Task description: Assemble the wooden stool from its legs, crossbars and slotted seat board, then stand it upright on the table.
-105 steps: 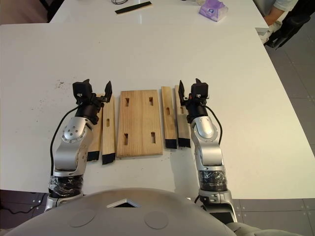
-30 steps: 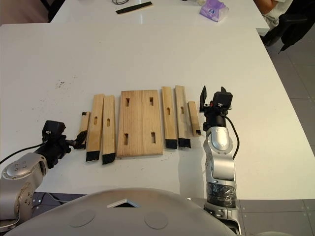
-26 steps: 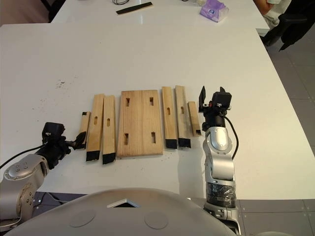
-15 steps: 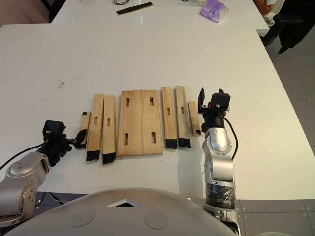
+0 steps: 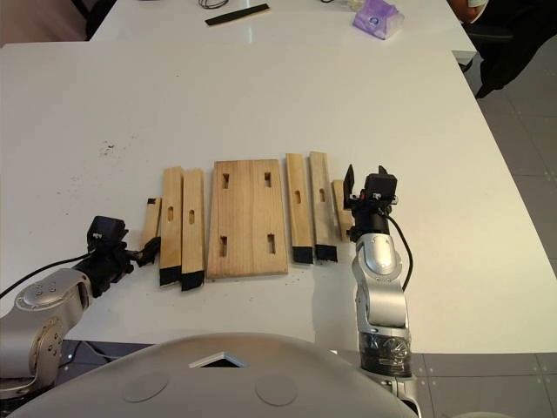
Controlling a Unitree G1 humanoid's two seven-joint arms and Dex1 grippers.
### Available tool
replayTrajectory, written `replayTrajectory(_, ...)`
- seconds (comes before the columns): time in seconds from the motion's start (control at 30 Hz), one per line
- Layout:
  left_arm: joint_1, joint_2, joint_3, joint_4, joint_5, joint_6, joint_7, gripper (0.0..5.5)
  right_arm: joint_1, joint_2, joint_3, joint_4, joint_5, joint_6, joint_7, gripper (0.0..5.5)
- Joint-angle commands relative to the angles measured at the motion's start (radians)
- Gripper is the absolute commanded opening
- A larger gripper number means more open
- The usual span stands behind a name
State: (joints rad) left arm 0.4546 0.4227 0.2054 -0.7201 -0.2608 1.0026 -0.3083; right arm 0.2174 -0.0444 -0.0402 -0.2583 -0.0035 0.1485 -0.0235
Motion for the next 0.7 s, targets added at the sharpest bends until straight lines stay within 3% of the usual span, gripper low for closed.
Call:
replayTrajectory(0.03,0.032,-0.035,0.073,0.156,0.01,-0.004,0.032,3.24,-0.012,0.0,0.002,0.008,-0.008,-0.004,-0.001,3.02)
replayTrajectory(0.13,0.031,-0.039,0.12,0.234,0.002,-0.011,0.037,2.74,-0.01,0.002,0.001,0.003,-0.007,-0.005,-0.002,3.02)
replayTrajectory(0.47,0.009,-0.046,0.078,0.274,-0.029,-0.129,-0.008,1.37,-0.036,-0.007,-0.012,0.009,0.0,0.002,0.005,3.02)
replayTrajectory(0.7,-0.258,-0.106,0.16,0.196,-0.085,-0.394,0.032,1.31,-0.123,-0.147,-0.081,0.006,0.049,-0.017,0.138,3.02)
